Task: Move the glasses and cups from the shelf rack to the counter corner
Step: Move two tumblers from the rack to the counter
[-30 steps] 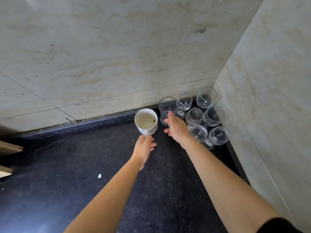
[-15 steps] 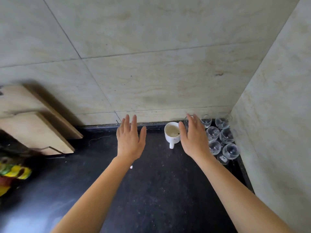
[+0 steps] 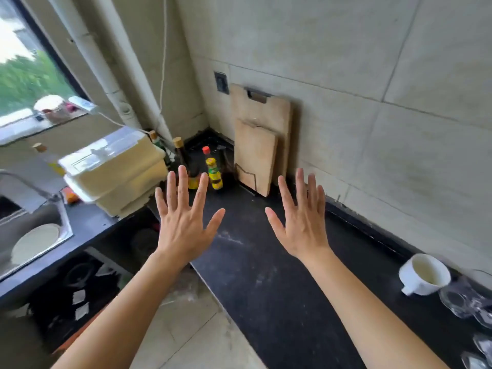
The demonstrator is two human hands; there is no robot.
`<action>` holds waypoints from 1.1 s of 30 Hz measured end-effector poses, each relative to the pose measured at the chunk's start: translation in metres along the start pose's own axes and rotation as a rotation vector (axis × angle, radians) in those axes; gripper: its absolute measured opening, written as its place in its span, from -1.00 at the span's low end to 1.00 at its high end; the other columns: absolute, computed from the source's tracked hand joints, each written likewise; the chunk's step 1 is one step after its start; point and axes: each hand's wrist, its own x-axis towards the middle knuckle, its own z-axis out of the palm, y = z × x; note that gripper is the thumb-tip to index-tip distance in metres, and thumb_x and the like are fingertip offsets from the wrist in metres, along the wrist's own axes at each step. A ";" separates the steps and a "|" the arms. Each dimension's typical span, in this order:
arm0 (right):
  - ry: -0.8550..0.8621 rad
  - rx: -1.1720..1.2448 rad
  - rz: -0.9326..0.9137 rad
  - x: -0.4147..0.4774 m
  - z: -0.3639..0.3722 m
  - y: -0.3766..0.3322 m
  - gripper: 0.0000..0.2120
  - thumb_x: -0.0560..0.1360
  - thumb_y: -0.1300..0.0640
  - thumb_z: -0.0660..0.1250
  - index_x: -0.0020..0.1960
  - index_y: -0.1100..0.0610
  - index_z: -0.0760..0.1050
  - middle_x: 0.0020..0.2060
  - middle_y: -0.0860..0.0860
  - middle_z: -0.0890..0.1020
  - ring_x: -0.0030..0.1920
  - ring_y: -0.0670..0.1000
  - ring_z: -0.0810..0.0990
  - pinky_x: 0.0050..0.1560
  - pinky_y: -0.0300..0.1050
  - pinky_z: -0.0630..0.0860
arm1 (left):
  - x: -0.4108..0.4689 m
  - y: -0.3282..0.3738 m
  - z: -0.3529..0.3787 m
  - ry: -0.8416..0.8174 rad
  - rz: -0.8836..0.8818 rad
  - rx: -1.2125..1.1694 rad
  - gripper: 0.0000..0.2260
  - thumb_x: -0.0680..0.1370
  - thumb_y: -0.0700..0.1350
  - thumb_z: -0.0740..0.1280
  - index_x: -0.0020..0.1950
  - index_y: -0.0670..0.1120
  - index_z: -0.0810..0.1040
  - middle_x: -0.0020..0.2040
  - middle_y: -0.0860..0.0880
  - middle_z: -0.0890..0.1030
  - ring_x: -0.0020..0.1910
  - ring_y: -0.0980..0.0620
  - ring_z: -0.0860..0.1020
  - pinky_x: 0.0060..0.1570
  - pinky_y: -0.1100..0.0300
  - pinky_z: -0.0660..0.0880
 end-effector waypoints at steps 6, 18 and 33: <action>0.048 0.133 -0.266 0.056 0.029 -0.189 -0.28 0.62 -0.28 0.09 0.66 0.05 0.05 0.64 0.21 -0.05 0.62 0.30 -0.11 0.55 0.31 -0.09 | -0.062 -0.181 -0.070 0.078 -0.202 0.092 -0.31 0.59 0.30 0.03 0.65 0.02 -0.01 0.64 -0.18 -0.16 0.61 -0.19 -0.21 0.49 -0.35 -0.10; 0.057 0.383 -0.732 0.073 0.120 -0.674 -0.26 0.60 -0.27 0.15 0.65 0.05 0.06 0.64 0.22 0.03 0.63 0.28 -0.05 0.55 0.35 0.01 | -0.247 -0.560 -0.225 0.203 -0.603 0.321 -0.30 0.59 0.25 0.05 0.65 -0.04 -0.01 0.64 -0.21 -0.12 0.61 -0.23 -0.11 0.47 -0.38 -0.09; -0.050 0.637 -1.117 0.058 0.220 -1.052 -0.27 0.62 -0.31 0.09 0.66 0.03 0.04 0.65 0.18 -0.04 0.63 0.26 -0.08 0.59 0.21 -0.13 | -0.376 -0.813 -0.285 0.133 -1.032 0.567 -0.30 0.59 0.30 -0.08 0.64 -0.03 -0.08 0.64 -0.17 -0.20 0.61 -0.13 -0.22 0.52 -0.24 -0.16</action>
